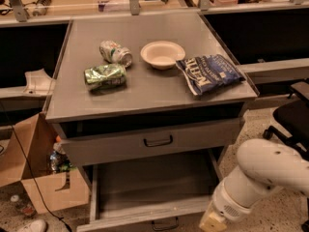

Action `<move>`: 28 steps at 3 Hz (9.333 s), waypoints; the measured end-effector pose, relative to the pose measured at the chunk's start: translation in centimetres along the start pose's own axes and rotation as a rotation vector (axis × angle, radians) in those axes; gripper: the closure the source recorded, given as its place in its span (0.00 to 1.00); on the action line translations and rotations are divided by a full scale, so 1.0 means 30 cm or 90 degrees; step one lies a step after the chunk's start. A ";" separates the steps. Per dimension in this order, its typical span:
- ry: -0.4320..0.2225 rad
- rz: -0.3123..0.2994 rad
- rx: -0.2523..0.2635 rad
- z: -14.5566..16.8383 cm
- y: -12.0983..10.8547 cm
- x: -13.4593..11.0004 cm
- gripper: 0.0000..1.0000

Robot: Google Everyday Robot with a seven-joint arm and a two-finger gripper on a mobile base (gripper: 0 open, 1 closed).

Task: Close middle drawer

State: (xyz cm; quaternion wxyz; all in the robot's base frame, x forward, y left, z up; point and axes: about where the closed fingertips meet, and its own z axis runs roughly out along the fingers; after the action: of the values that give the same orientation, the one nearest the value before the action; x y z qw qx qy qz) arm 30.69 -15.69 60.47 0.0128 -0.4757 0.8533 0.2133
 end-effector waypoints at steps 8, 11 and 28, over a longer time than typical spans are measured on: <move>-0.115 0.146 -0.011 0.453 -0.201 0.037 1.00; -0.121 0.203 -0.002 0.515 -0.277 0.086 1.00; -0.212 0.162 -0.116 0.607 -0.349 0.055 1.00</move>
Offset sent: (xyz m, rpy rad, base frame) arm 0.0087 0.0120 -0.0877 0.0250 0.0610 -0.1910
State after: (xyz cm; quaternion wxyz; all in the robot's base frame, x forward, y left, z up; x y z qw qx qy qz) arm 35.03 -14.94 39.86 0.0834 -0.3217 0.8699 0.3646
